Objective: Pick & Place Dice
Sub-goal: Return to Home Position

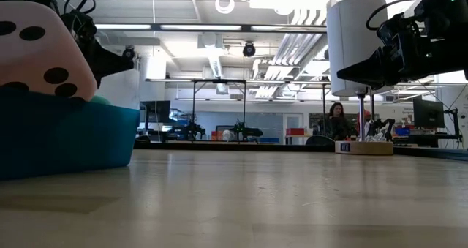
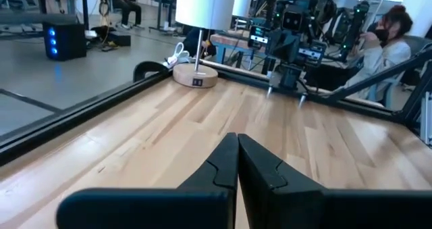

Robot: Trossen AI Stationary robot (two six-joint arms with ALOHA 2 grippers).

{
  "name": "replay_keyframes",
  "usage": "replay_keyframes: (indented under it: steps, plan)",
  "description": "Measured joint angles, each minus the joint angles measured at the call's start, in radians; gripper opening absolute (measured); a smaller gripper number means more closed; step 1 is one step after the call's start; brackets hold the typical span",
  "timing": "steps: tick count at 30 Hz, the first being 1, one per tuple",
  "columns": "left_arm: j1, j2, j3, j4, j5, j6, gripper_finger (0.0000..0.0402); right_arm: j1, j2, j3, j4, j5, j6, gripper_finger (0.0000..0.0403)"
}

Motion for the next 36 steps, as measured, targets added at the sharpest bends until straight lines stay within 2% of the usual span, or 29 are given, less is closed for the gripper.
replay_keyframes:
  steps: [3, 7, 13, 19, 21, 26, 36]
  plan:
    - [-0.001, 0.000, 0.000, 0.000, 0.000, 0.004, 0.0001, 0.000, 0.000, 0.000, 0.000, 0.000, 0.000, 0.0002]
    - [-0.056, -0.024, 0.000, 0.001, -0.002, 0.004, 0.0001, 0.000, 0.000, 0.000, 0.000, 0.000, 0.000, 0.0002]
    - [-0.243, -0.045, 0.000, 0.001, -0.005, 0.004, 0.0001, 0.000, 0.000, 0.000, -0.008, 0.000, 0.000, 0.0002]
    - [-0.381, -0.166, 0.000, 0.007, 0.008, 0.004, 0.0001, 0.000, 0.000, 0.000, -0.027, 0.000, 0.000, 0.0002]
    - [-0.392, -0.162, 0.000, 0.083, 0.014, 0.003, 0.0001, 0.000, 0.001, 0.000, -0.031, 0.000, 0.000, 0.0002]
    - [-0.404, -0.162, 0.000, 0.150, 0.002, 0.003, 0.0001, 0.000, 0.001, 0.000, -0.037, 0.000, 0.000, 0.0002]
    - [-0.475, -0.162, 0.000, 0.163, 0.003, 0.000, 0.0001, 0.000, 0.002, 0.000, -0.038, 0.000, 0.000, 0.0002]
